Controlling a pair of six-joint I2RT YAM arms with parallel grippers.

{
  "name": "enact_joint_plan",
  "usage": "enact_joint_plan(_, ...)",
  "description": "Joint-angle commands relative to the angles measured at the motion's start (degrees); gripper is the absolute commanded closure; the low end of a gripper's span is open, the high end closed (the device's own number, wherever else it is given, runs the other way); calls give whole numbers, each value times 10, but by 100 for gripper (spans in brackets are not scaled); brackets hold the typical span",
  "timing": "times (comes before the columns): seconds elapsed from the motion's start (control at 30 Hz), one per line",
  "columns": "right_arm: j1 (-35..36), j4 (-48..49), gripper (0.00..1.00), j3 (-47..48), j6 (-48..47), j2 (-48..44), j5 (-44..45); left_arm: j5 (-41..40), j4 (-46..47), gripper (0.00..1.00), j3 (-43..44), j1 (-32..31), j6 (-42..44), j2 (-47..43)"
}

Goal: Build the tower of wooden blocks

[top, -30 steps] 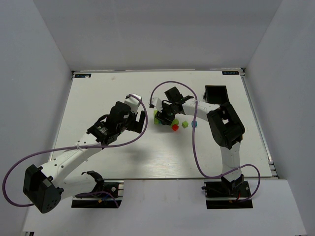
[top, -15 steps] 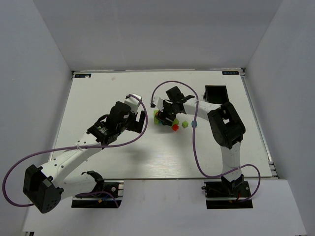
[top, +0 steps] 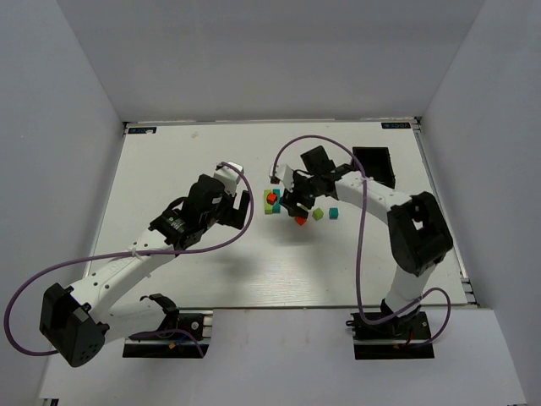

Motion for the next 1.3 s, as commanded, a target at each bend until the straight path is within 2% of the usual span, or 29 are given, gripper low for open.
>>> enact_joint_plan(0.0,-5,4,27,-7,3,-64,-27,-7,2,0,-1,1,4,-8)
enact_joint_plan(0.07,-8,21,35,-15,20,-95,-11,-7,2,0,-1,1,4,-8)
enact_joint_plan(0.1,-12,35,47,-27,29,-103,-2,-7,2,0,-1,1,4,-8)
enact_joint_plan(0.13,-20,78,66,-45,47,-127,37,-2,2,0,-1,1,4,-8)
enact_joint_plan(0.17,-21,93,100,-53,71,-135,50,4,7,1,-1,1,4,-8)
enact_joint_plan(0.23,-42,105,100,-74,89,-149,35,21,17,15,-6,1,10,-14)
enact_joint_plan(0.27,-51,99,100,-77,94,-149,27,29,29,28,-12,1,15,-14)
enact_joint_plan(0.3,-54,75,100,-78,95,-145,1,40,34,44,-12,1,15,-14)
enact_joint_plan(0.33,-58,66,100,-76,93,-138,-9,40,34,80,-12,7,15,-14)
enact_joint_plan(0.37,-67,54,98,-73,82,-136,-17,46,34,90,-4,7,10,-14)
enact_joint_plan(0.43,-74,23,55,-62,72,-126,-48,52,34,99,15,7,2,0)
enact_joint_plan(0.47,-87,19,41,-58,60,-126,-52,52,34,97,15,7,2,0)
enact_joint_plan(0.5,-90,5,38,-56,55,-124,-70,52,42,90,24,7,-4,9)
enact_joint_plan(0.53,-99,0,38,-53,50,-126,-77,52,42,60,32,7,-4,20)
enact_joint_plan(0.57,-101,-9,40,-54,27,-127,-92,52,47,45,32,7,-4,20)
enact_joint_plan(0.6,-105,-25,45,-54,17,-128,-116,52,47,35,38,7,-4,29)
enact_joint_plan(0.63,-110,-33,54,-53,-11,-127,-127,52,47,25,38,7,-4,35)
enact_joint_plan(0.67,-113,-49,71,-55,-48,-128,-146,44,47,24,38,7,1,43)
enact_joint_plan(0.7,-115,-52,79,-55,-66,-129,-158,38,47,24,43,7,9,43)
enact_joint_plan(0.77,-122,-90,95,-62,-163,-128,-172,33,47,22,38,7,16,43)
enact_joint_plan(0.8,-128,-107,100,-63,-247,-126,-194,33,47,22,23,7,22,35)
enact_joint_plan(0.87,-132,-129,100,-62,-298,-115,-204,33,47,21,23,7,22,29)
enact_joint_plan(0.97,-136,-129,81,-42,-333,-96,-200,38,47,21,18,7,22,9)
enact_joint_plan(1.0,-137,-130,71,-37,-339,-80,-195,38,47,21,18,7,27,1)
enact_joint_plan(1.07,-136,-128,60,-26,-348,-62,-179,38,47,21,18,7,27,-4)
enact_joint_plan(1.17,-134,-99,54,-22,-352,-43,-156,43,47,20,18,7,27,-4)
enact_joint_plan(1.2,-130,-92,49,-21,-354,-39,-155,43,47,20,18,7,27,-4)
enact_joint_plan(1.23,-130,-83,39,-19,-361,-33,-153,43,47,20,18,7,27,-4)
enact_joint_plan(1.27,-129,-79,39,-18,-364,-29,-151,43,47,20,18,7,27,-4)
